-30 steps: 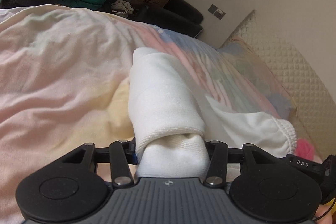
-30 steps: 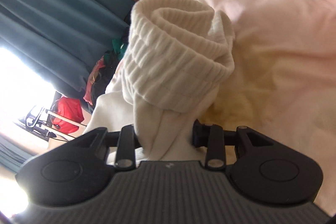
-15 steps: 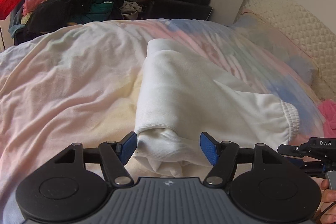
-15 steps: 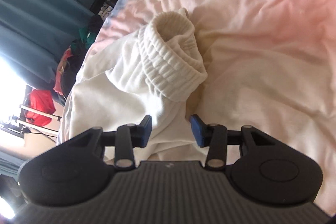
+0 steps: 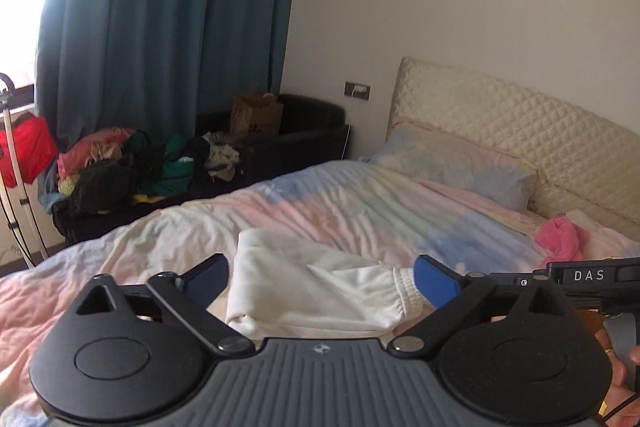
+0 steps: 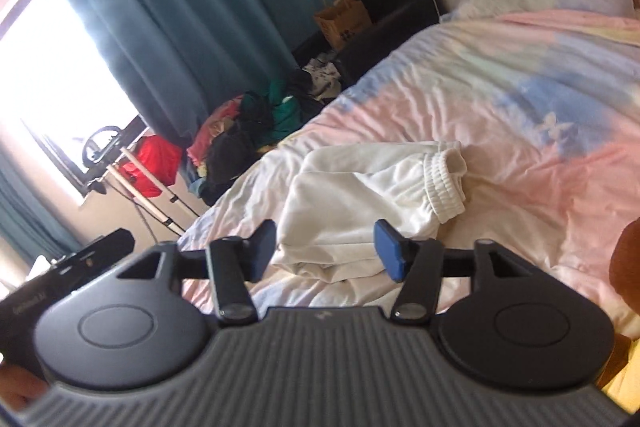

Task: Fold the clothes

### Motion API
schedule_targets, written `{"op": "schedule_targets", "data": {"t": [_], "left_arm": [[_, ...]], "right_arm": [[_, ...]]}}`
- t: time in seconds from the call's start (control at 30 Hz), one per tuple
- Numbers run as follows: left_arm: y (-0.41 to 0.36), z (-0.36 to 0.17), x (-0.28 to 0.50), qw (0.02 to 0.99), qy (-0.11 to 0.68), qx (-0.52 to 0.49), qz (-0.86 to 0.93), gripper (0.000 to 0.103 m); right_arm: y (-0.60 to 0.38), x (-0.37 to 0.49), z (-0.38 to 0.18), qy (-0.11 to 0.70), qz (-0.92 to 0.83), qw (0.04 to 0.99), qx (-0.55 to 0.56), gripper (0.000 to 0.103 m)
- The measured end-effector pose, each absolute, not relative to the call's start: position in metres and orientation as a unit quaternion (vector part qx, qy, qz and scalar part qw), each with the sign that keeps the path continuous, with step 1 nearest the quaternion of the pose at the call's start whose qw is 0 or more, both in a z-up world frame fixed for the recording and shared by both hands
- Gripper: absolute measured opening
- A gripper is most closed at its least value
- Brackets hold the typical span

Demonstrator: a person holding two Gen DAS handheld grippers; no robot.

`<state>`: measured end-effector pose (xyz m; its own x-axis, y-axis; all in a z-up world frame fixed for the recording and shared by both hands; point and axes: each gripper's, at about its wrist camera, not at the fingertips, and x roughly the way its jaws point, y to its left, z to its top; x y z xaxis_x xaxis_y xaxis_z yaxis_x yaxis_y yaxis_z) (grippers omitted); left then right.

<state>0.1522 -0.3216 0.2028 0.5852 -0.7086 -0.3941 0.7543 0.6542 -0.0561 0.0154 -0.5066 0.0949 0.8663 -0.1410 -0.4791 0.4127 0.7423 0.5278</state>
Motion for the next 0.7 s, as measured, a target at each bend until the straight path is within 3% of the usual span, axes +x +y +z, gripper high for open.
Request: {"op": "schedule_targets", "data": {"t": [0.03,0.07,0.33,0.7], "left_arm": [[-0.314,0.210,0.138,0.890,0.185,0.056,-0.413,0.103],[-0.307,0.216,0.125,0.892,0.180,0.052,-0.411,0.103],[-0.253,0.235,0.037,0.911,0.136,0.049,-0.386,0.103],[-0.190,0.215,-0.046,0.939,0.091,0.044,-0.329,0.103]], "right_arm": [[-0.498,0.003,0.104,0.197,-0.146,0.917,0.316,0.082],[-0.490,-0.009,0.113,0.185,-0.139,0.923,0.306,0.088],[-0.427,-0.080,0.154,0.140,-0.143,0.955,0.219,0.087],[-0.360,-0.124,0.122,0.102,-0.171,0.969,0.147,0.087]]}}
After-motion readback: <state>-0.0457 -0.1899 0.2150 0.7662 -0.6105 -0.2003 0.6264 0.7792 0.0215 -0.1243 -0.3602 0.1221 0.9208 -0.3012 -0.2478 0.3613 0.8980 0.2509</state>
